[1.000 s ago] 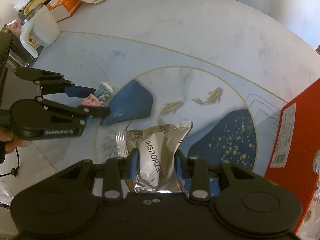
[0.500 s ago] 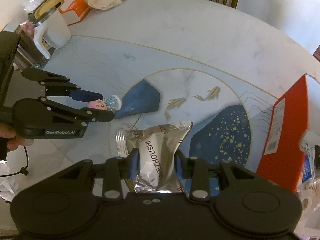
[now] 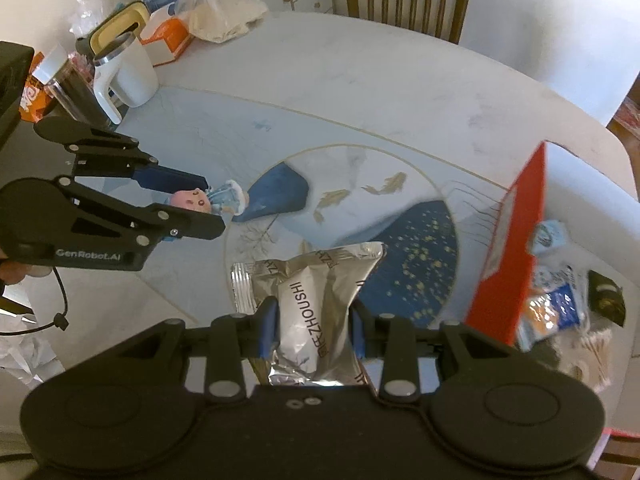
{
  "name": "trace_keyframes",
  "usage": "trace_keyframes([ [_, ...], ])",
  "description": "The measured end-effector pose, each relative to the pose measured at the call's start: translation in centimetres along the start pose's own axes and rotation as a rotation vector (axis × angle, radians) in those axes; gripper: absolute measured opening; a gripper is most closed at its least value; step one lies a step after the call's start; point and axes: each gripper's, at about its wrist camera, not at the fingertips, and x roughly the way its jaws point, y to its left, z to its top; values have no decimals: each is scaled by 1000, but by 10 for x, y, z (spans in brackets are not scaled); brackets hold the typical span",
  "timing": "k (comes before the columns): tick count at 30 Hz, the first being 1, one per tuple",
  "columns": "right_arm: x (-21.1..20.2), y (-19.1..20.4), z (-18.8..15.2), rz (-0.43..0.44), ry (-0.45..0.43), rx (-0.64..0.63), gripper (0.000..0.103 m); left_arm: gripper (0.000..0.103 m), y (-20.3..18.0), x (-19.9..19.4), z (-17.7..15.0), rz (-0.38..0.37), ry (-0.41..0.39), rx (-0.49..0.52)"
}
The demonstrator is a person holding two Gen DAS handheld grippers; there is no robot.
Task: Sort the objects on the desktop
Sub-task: 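Carry the pig figurine and foil bag over the red shoebox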
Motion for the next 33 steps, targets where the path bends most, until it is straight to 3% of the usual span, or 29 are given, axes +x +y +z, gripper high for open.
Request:
trace_keyframes([
  [20,-67,-59,-44,-49,-20,-29,35,36,-105,-1,48,-61,-63,119],
  [33,-95,-129,-58,-118,-47,28,36,36,-153,19,91,-85,-67,171],
])
